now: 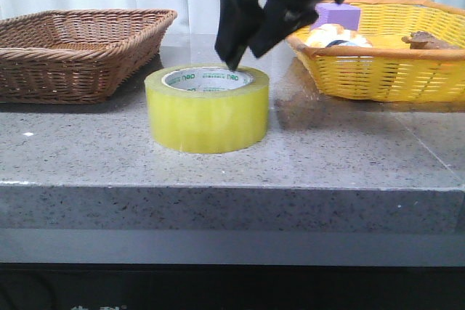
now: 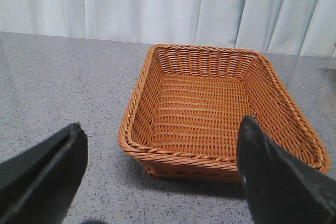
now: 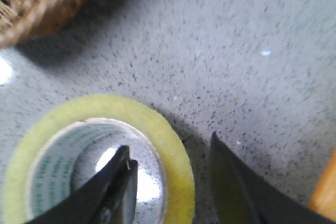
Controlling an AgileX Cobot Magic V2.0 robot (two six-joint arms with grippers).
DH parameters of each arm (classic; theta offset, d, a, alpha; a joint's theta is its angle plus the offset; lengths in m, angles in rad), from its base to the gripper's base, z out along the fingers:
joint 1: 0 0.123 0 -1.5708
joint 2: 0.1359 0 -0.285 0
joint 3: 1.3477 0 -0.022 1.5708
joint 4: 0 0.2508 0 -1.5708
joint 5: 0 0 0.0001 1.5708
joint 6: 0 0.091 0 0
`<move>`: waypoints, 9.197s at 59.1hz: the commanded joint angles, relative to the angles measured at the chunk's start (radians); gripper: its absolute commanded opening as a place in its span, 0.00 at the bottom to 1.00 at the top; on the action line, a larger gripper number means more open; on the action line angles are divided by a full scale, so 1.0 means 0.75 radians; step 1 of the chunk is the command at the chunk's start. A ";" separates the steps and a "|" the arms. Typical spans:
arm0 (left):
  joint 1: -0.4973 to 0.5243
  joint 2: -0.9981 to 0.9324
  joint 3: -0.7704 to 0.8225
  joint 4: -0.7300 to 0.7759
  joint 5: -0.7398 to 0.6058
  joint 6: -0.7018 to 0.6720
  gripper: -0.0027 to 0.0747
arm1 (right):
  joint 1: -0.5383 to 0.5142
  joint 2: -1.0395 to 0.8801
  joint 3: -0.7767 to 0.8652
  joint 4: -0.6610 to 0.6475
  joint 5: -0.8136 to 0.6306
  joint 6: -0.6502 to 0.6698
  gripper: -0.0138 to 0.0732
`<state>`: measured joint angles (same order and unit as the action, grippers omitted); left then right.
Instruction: Transfer tape with both arms
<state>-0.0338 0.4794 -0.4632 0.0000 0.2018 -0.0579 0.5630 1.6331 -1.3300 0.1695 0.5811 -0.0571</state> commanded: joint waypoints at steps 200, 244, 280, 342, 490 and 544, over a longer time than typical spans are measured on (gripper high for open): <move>-0.761 1.436 -0.985 -0.420 0.521 -0.122 0.69 | -0.371 -1.681 1.218 -0.115 -0.646 -0.020 0.13; -0.761 1.436 -0.985 -0.420 0.492 -0.122 0.10 | -0.371 -1.683 1.218 -0.115 -0.646 -0.020 0.13; -0.765 1.310 -1.128 -0.367 0.582 -0.117 0.10 | -0.371 -1.683 1.218 -0.115 -0.646 -0.020 0.13; -0.112 1.509 -1.500 -0.089 0.846 -0.072 0.10 | -0.371 -1.683 1.218 -0.115 -0.674 -0.020 0.13; -0.114 -0.447 0.156 0.000 0.061 -0.063 0.01 | -0.371 -1.683 1.218 -0.115 -0.676 -0.020 0.13; -0.020 -0.676 0.421 0.000 0.058 -0.063 0.01 | -0.371 -1.683 1.218 -0.115 -0.676 -0.020 0.13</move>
<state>-0.0641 -0.0048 -0.1727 0.0074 0.3299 -0.1049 0.2892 0.3697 -0.3890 0.0907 0.1614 -0.0669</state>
